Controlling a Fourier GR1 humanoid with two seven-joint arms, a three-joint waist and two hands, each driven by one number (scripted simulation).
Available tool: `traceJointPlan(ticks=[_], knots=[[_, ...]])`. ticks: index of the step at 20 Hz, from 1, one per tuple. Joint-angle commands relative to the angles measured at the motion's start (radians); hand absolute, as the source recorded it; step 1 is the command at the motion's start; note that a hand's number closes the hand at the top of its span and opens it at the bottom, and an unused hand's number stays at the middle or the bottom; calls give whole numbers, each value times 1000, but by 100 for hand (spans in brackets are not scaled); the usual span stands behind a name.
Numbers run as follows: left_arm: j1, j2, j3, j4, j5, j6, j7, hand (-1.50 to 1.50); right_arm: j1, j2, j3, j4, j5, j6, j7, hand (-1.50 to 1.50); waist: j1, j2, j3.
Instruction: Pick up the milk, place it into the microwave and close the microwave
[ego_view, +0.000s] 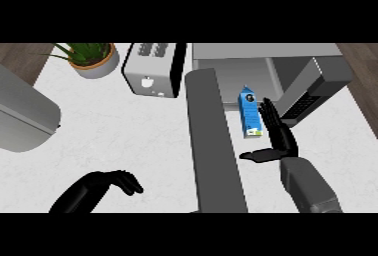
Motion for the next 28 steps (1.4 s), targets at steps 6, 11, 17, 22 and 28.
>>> traceJointPlan(ticks=[6,11,17,22,28], knots=[[-169,-4,-69,165,-144,103,-11,150,296,-25,39,-231,-28,51,-42,-150,-24,-2,-2],[-208,-4,-197,255,-266,195,-100,150,495,-93,44,-375,-70,150,-85,-150,-31,1,-2],[-274,-4,-303,405,-281,310,-178,150,683,-175,47,-644,-173,285,-3,-150,-21,5,-2],[-387,-4,-424,557,-219,439,-229,150,789,-154,68,-878,-265,304,67,-150,-18,12,-2],[-364,-3,-698,606,-139,598,-183,150,881,-134,140,-1099,-359,364,151,-150,-29,12,-2]])
